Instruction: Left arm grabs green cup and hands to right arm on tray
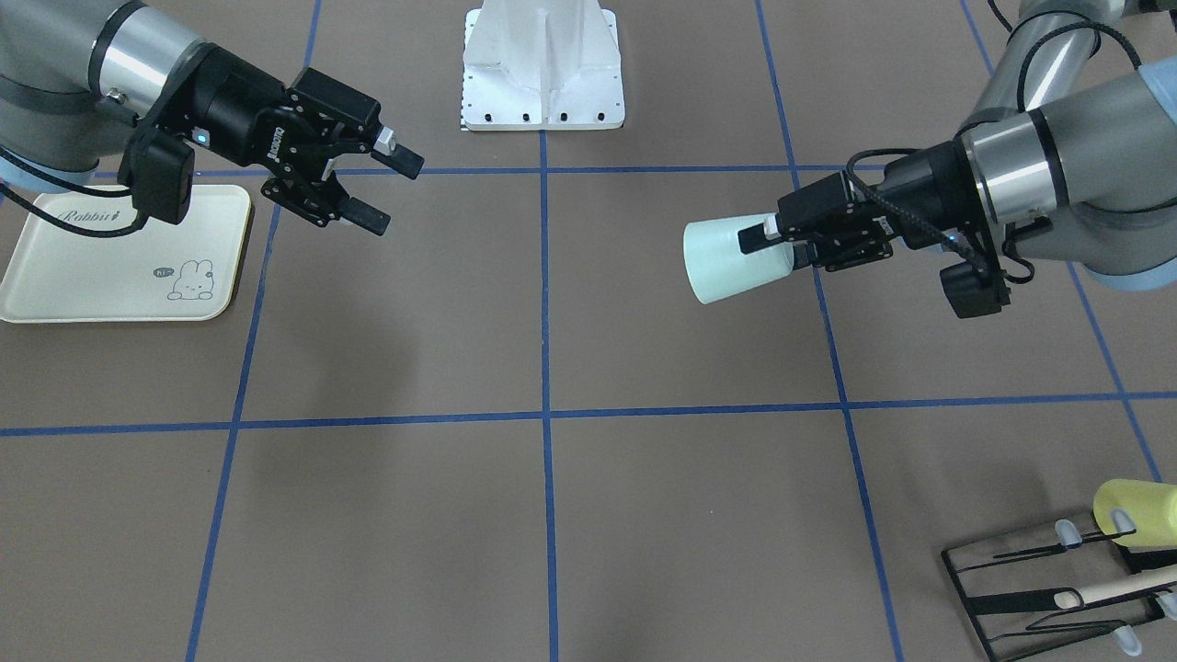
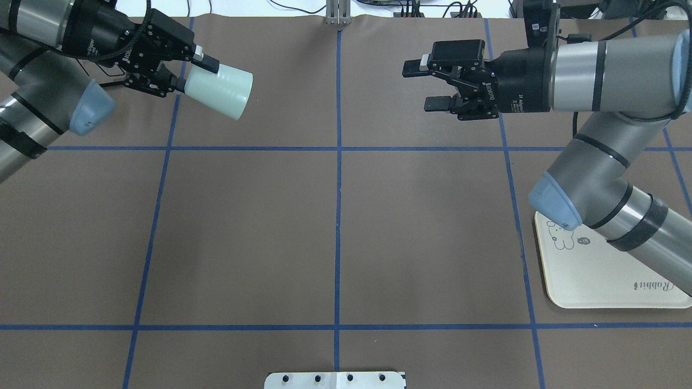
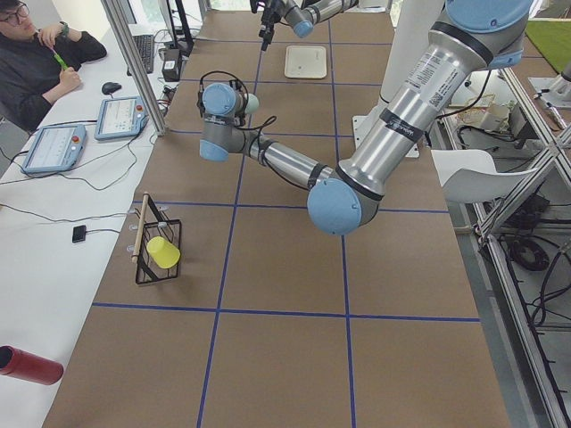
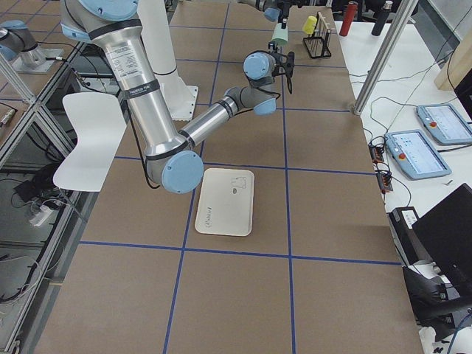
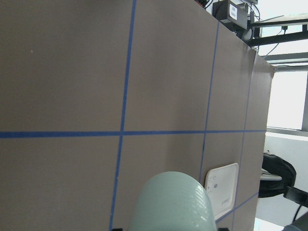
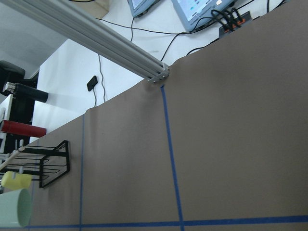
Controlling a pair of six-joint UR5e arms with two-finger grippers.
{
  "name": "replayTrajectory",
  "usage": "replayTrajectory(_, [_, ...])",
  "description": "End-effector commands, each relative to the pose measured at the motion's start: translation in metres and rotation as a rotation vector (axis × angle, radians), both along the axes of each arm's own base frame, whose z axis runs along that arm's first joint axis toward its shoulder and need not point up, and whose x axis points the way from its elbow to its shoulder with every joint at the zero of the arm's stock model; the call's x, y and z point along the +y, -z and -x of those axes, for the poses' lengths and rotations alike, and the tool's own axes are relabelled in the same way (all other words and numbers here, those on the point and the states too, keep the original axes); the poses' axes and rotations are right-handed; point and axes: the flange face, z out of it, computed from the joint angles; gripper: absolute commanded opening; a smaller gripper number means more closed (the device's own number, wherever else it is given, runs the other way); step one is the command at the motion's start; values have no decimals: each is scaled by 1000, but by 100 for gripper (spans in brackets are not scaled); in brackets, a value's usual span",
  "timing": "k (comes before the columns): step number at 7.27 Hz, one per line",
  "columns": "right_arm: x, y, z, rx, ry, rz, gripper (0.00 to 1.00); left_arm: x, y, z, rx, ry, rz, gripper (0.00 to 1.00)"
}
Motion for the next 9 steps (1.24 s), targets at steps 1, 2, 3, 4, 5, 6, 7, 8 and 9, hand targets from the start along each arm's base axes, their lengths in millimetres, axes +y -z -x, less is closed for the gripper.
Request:
replayTrajectory(1, [24,6,19,-95,9,5,98,41,43,0,160,28,25,0])
replayTrajectory(2, [29,10,20,-113,16,20,98,55,28,6,271,77,103,0])
replayTrajectory(3, [34,17,15,-135,27,31,98,68,-6,11,350,100,178,0])
replayTrajectory(4, [41,30,9,-173,46,51,98,71,-14,10,373,66,263,0])
replayTrajectory(5, [51,42,5,-233,31,60,99,75,-13,0,388,52,284,0])
replayTrajectory(6, [71,46,19,-354,42,78,98,87,-12,-22,398,17,293,0])
replayTrajectory(7, [96,47,46,-442,43,110,98,97,-11,-37,401,-13,296,0])
replayTrajectory(8, [118,50,72,-482,37,165,99,108,-7,-48,407,-40,297,0])
replayTrajectory(9, [134,53,85,-539,31,189,99,115,-2,-56,415,-61,305,0])
